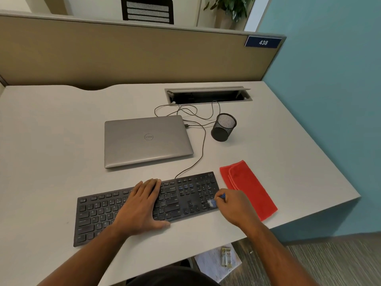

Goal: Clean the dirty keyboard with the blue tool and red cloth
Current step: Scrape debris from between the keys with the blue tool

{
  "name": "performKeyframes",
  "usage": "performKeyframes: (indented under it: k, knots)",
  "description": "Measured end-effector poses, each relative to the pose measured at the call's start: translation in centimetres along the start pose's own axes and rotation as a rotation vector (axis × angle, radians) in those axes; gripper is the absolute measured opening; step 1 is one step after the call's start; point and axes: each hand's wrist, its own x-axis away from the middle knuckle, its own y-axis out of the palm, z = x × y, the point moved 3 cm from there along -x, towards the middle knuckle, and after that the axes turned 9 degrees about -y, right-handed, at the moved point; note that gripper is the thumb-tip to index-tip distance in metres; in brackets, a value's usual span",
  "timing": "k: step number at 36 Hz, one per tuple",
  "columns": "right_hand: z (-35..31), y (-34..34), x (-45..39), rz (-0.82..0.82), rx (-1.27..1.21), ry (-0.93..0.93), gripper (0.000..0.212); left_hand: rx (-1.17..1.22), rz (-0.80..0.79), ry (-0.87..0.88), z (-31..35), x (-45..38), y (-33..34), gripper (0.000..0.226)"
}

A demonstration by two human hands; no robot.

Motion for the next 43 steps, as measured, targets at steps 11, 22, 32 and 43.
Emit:
performKeyframes:
  k: [11,22,32,43]
  knots:
    - [-0.2,-0.1,0.6,0.02,0.052,-0.069,0.022,0.001,0.012,0.009,-0.1,0.1,0.1,0.137]
    - [-0.8,0.9,0.7,-0.111,0.163,-0.242,0.029,0.0,0.0,0.0,-0.1,0.1,0.0,0.137]
    - [1.7,-1.4,1.2,0.057,0.061,-0.135,0.026,-0.006,-0.006,-0.006,-0.2,0.0,0.2,0.137]
    - [1.9,0.6,0.9,-0.011,0.122,-0.109,0.023,-0.008,-0.006,-0.007,-0.2,0.0,0.3,0.137]
